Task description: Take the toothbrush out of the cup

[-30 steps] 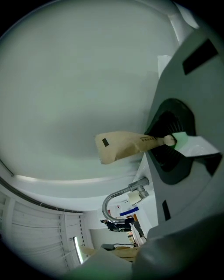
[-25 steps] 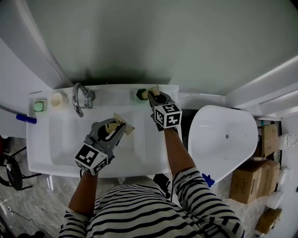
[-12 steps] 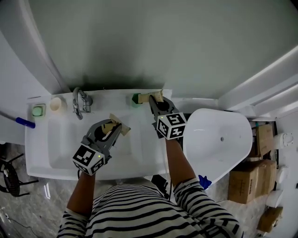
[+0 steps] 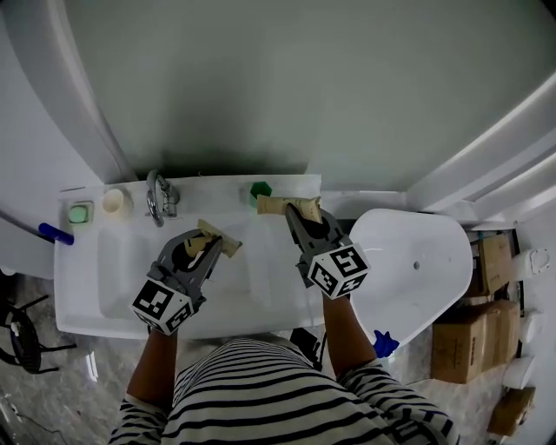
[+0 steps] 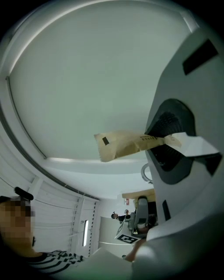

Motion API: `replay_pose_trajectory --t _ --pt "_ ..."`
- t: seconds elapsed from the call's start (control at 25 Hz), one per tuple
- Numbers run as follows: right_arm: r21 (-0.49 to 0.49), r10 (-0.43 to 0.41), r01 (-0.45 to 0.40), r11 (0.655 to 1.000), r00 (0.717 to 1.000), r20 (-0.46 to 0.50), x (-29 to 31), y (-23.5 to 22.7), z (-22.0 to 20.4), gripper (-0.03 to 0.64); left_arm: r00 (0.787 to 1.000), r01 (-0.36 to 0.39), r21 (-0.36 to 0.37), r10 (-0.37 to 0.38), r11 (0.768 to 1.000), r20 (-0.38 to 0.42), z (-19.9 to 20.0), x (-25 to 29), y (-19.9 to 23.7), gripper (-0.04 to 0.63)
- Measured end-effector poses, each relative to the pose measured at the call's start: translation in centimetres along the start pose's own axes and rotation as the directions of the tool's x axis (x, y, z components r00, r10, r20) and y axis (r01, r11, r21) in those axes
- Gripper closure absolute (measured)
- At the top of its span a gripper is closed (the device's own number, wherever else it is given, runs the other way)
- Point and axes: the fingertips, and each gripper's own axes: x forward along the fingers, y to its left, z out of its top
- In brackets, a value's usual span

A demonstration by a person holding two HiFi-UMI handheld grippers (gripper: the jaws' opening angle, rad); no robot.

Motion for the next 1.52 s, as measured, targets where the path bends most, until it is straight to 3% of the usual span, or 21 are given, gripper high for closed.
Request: replay_pose_trajectory --t 0.44,0.96,1.52 --pt "0.011 0.085 -0.085 0.996 0.996 0.019 -1.8 7.5 0.9 0.577 1.000 -0.004 0.011 0.004 1.000 0.020 1.3 -3.8 0.9 0.511" --pt "0.012 0.050 -0.051 0.999 0.998 0.046 0.4 14.3 3.4 0.577 0.995 0.065 -0.010 -0.064 0.998 0.071 4.8 -9.9 4.7 0.511" --pt "-0.035 0.027 -0.025 0.999 0.998 0.054 3.1 19.5 4.5 0.578 0.993 0.050 0.000 -0.049 0.999 0.104 6.5 -15.3 9.4 0.511"
